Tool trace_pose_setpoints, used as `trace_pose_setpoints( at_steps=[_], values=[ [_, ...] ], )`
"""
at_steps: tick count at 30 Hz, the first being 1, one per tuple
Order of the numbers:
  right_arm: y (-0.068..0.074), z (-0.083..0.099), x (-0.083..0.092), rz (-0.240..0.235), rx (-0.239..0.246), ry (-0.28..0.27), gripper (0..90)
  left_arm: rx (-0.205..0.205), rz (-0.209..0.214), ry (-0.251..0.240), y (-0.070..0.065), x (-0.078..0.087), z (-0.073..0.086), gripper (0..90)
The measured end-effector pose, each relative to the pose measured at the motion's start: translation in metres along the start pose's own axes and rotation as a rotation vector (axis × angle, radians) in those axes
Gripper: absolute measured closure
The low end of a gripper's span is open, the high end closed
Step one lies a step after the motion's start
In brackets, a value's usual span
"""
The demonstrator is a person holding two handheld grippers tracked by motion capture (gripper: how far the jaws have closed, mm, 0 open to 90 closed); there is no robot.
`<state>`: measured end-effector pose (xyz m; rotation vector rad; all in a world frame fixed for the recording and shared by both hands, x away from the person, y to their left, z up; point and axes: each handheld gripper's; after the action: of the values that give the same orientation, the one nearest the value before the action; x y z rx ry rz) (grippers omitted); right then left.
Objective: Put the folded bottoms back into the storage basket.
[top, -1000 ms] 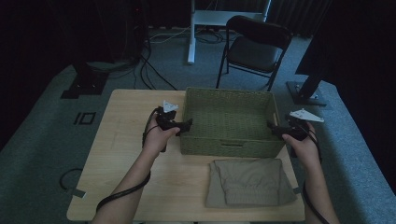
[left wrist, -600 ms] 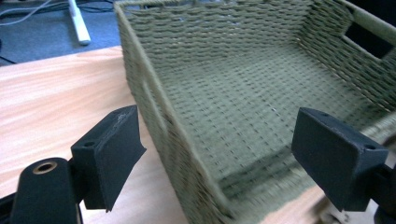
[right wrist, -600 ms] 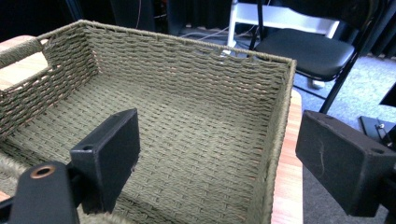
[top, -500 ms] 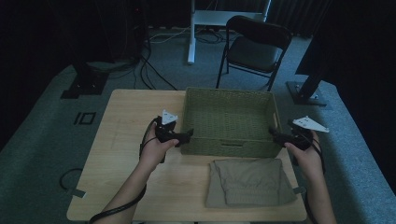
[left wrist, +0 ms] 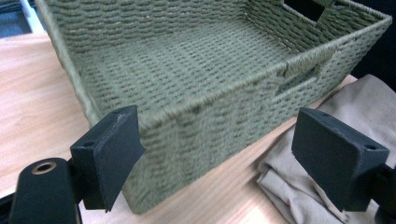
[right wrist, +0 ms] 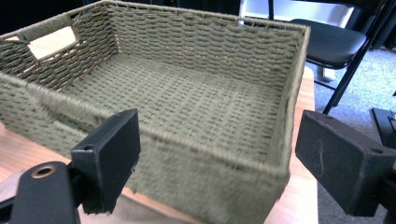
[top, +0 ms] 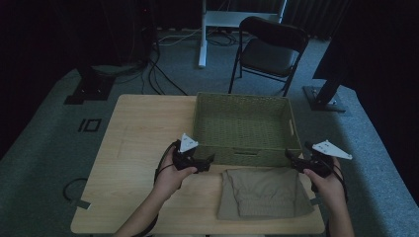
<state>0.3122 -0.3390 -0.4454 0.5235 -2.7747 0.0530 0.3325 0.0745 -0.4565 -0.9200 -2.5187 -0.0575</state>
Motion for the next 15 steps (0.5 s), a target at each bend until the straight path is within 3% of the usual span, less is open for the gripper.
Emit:
trace_pose_setpoints(
  at_steps=[5,12,15],
  values=[
    [0.005,0.017,0.007,0.0,0.003,0.016,13.7,0.009,0.034,-0.003,-0.011,0.001,0.009,16.5],
    [0.01,0.045,0.011,-0.014,-0.03,0.043,13.6,0.01,0.106,0.011,-0.036,-0.003,0.022,16.5],
    [0.009,0.056,0.013,-0.007,-0.056,0.054,13.6,0.013,0.102,0.027,-0.039,-0.007,0.028,16.5]
  ],
)
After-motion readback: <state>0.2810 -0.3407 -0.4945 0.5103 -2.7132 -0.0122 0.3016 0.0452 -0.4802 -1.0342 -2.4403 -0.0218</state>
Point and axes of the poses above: each handheld gripper's, and its own axes: x roughly backward along the jaws, z roughly out of its underside, y roughly to its left, and after that the axes turned 6 degrees about -y, right-handed
